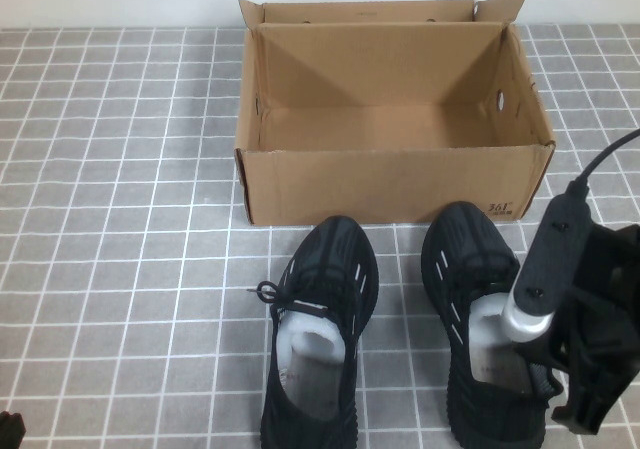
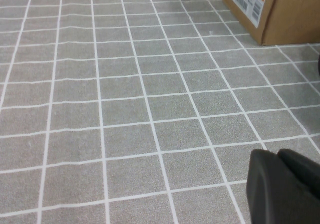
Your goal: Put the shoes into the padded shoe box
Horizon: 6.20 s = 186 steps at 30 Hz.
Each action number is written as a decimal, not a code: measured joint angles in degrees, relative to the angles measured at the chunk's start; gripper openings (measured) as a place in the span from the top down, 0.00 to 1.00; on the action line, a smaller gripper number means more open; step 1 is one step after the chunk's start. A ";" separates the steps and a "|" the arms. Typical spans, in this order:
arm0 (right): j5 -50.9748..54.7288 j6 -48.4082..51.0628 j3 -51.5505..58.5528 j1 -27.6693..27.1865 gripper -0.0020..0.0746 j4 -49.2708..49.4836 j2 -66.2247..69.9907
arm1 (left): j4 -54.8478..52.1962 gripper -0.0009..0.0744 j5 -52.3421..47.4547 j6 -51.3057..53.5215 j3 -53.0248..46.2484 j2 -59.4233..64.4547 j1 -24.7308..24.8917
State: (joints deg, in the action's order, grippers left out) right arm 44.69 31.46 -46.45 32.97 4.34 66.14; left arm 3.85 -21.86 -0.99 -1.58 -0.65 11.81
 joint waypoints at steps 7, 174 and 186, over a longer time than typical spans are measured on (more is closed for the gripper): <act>-1.77 1.96 0.00 0.00 0.55 0.00 0.00 | 0.00 0.99 0.00 0.00 0.00 0.00 0.00; -21.74 -41.92 -69.83 -11.28 0.75 -3.43 62.19 | 0.00 0.99 0.00 0.00 0.00 0.00 0.00; -12.57 -32.08 -69.83 -10.39 0.78 -0.90 50.11 | 0.00 0.99 0.00 0.00 0.00 0.00 0.00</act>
State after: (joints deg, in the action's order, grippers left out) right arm 32.12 -0.62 -116.28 22.57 3.44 116.25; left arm 3.85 -21.86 -0.99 -1.58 -0.65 11.81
